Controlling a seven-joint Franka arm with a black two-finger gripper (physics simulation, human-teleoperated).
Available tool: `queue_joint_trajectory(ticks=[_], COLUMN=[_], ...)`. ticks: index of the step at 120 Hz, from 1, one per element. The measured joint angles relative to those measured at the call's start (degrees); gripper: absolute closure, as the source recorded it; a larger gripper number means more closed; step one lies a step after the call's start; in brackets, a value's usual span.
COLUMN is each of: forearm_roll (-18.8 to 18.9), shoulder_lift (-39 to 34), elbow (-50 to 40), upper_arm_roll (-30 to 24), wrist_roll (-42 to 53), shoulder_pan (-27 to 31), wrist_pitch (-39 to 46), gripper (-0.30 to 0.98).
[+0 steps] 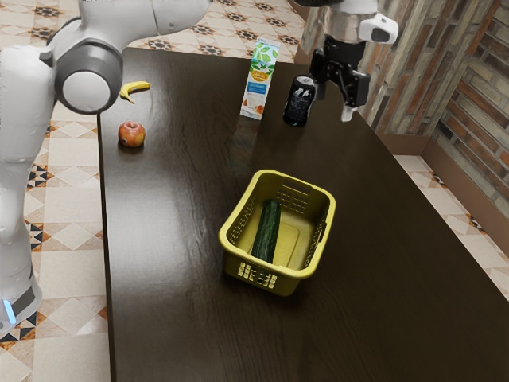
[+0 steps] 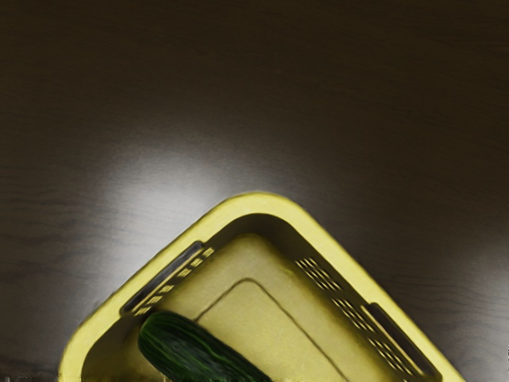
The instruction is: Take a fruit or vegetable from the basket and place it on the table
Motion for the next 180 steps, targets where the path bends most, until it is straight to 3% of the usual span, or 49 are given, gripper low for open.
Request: queue_joint_trajectory(ticks=[46, 96, 129, 180], forearm_roll=[0.11, 0.81, 0.77, -1.13], shoulder_lift=[1.36, 2.08, -5.24, -6.67], elbow=[-3.8, -4.86, -25.58, -37.67], upper_arm_roll=[0.03, 0.15, 2.81, 3.73], wrist_roll=[-20.76, -31.08, -34.58, -39.62], shoulder_pan=[-0.42, -0.44, -5.68, -7.2], wrist_pitch=[-2.55, -2.67, 7.77, 20.74], gripper=[0.0, 0.0, 0.0, 0.0])
